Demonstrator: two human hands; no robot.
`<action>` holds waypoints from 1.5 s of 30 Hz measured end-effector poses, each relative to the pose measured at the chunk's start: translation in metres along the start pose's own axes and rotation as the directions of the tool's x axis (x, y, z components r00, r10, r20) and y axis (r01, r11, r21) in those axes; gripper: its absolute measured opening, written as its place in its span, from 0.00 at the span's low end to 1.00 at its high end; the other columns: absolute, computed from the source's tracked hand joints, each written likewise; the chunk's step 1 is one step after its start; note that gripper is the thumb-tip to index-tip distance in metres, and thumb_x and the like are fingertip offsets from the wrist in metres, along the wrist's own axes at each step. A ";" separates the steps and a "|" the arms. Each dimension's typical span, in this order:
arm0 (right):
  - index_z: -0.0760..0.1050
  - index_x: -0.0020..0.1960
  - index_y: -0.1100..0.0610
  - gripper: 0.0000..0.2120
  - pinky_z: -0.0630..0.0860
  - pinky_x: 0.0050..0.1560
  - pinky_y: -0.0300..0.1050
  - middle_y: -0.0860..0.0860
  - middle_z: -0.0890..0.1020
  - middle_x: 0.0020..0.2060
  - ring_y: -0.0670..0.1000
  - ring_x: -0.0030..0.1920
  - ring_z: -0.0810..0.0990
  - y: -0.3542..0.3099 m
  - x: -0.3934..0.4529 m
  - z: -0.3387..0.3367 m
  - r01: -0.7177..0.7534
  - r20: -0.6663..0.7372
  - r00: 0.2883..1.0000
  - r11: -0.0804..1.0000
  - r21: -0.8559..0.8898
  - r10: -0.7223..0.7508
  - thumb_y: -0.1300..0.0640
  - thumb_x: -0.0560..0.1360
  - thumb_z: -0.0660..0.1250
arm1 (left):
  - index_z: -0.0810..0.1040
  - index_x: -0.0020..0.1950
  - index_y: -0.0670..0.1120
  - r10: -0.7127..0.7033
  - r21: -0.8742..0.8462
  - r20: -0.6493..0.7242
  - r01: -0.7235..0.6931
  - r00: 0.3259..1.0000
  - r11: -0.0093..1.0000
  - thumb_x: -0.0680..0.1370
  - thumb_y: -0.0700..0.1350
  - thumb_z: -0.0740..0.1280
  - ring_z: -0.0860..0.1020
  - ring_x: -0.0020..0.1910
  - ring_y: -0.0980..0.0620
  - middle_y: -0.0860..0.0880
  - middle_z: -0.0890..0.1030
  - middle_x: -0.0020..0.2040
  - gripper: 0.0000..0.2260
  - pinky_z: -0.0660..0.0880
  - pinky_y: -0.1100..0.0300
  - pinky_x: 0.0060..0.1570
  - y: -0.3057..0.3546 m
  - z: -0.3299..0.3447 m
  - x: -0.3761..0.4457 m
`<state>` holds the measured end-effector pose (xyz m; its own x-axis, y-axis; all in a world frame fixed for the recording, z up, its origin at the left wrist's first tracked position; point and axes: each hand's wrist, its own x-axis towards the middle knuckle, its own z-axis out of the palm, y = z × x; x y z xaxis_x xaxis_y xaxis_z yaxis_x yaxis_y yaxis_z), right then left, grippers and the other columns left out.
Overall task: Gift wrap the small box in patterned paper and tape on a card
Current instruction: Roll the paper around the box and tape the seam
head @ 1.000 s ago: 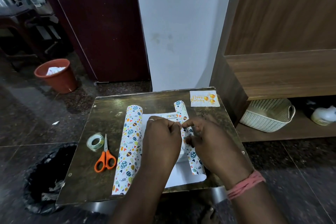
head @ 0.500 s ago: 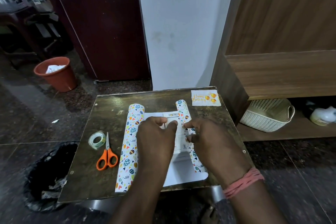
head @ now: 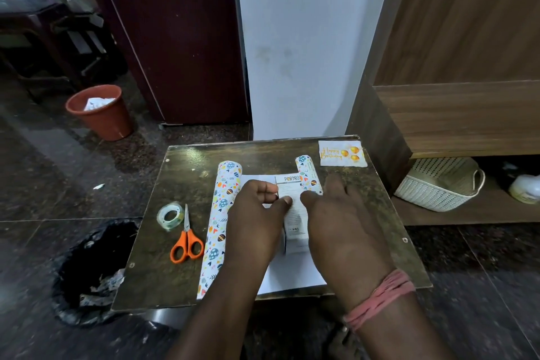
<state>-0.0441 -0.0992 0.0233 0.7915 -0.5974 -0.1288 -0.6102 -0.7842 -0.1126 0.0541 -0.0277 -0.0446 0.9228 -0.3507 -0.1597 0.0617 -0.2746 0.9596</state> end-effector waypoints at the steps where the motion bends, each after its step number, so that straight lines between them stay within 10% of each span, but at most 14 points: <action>1: 0.71 0.66 0.48 0.19 0.71 0.58 0.52 0.53 0.63 0.65 0.58 0.65 0.66 -0.003 -0.001 0.000 -0.009 -0.002 1.000 1.000 -0.013 0.009 0.61 0.78 0.58 | 0.80 0.50 0.53 0.008 0.009 -0.001 -0.008 1.000 1.000 0.74 0.46 0.77 0.84 0.49 0.50 0.53 0.84 0.47 0.09 0.81 0.41 0.55 -0.001 0.000 0.000; 9: 0.76 0.68 0.43 0.25 0.73 0.59 0.50 0.51 0.73 0.60 0.56 0.61 0.72 0.013 0.006 0.009 0.085 -0.219 0.974 0.987 0.139 -0.053 0.60 0.74 0.64 | 0.80 0.51 0.52 0.033 0.006 0.047 -0.033 0.998 0.999 0.77 0.47 0.76 0.84 0.43 0.53 0.54 0.83 0.48 0.06 0.83 0.43 0.51 0.004 -0.009 -0.006; 16: 0.83 0.52 0.48 0.16 0.78 0.56 0.46 0.48 0.81 0.49 0.45 0.47 0.81 0.057 0.039 0.035 -0.051 -0.225 0.934 0.727 0.685 0.277 0.67 0.75 0.64 | 0.81 0.51 0.45 0.213 -0.098 -0.092 -0.221 0.973 0.970 0.81 0.38 0.66 0.79 0.32 0.55 0.48 0.85 0.44 0.05 0.74 0.61 0.28 0.036 -0.053 -0.001; 24: 0.83 0.50 0.53 0.08 0.77 0.45 0.36 0.43 0.84 0.44 0.40 0.46 0.81 0.036 0.041 0.038 0.102 -0.298 0.917 0.568 0.817 0.264 0.63 0.79 0.67 | 0.79 0.55 0.50 -0.028 0.166 -0.174 0.058 0.984 0.984 0.78 0.31 0.64 0.83 0.47 0.42 0.41 0.83 0.56 0.15 0.81 0.45 0.48 -0.009 -0.145 0.041; 31: 0.83 0.49 0.51 0.06 0.81 0.50 0.48 0.43 0.85 0.44 0.44 0.46 0.83 0.033 0.041 0.041 0.153 -0.313 0.911 0.484 0.861 0.269 0.59 0.80 0.68 | 0.70 0.71 0.60 -0.115 0.641 -0.052 0.122 0.992 0.758 0.54 0.57 0.76 0.77 0.61 0.39 0.42 0.79 0.62 0.44 0.77 0.43 0.62 -0.036 -0.156 0.049; 39: 0.83 0.48 0.50 0.07 0.77 0.43 0.34 0.41 0.84 0.41 0.40 0.43 0.81 0.024 0.036 0.035 0.211 -0.361 0.907 0.509 0.835 0.216 0.59 0.80 0.68 | 0.77 0.69 0.48 -0.014 0.527 -0.148 0.091 0.989 0.845 0.72 0.38 0.76 0.82 0.53 0.45 0.46 0.84 0.58 0.25 0.81 0.49 0.53 -0.029 -0.155 0.044; 42: 0.82 0.47 0.47 0.07 0.80 0.45 0.47 0.42 0.84 0.42 0.46 0.42 0.82 0.014 0.033 0.036 0.265 -0.379 0.912 0.476 0.839 0.160 0.58 0.79 0.68 | 0.77 0.67 0.50 0.088 0.379 -0.204 -0.004 0.975 0.925 0.77 0.38 0.73 0.83 0.48 0.51 0.50 0.84 0.56 0.20 0.79 0.60 0.40 -0.016 -0.155 0.037; 45: 0.82 0.48 0.46 0.07 0.79 0.46 0.49 0.43 0.84 0.43 0.48 0.43 0.81 -0.001 0.031 0.035 0.349 -0.422 0.903 0.433 0.831 0.084 0.59 0.79 0.70 | 0.75 0.71 0.49 0.154 0.059 -0.059 -0.151 0.986 0.987 0.77 0.34 0.73 0.84 0.55 0.53 0.50 0.83 0.60 0.24 0.80 0.61 0.48 0.010 -0.150 0.030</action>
<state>-0.0206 -0.1110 -0.0145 0.6777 -0.6755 0.2905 -0.0162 -0.4087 -0.9125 0.1390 0.0934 -0.0051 0.9420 -0.3356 0.0041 -0.1007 -0.2712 0.9572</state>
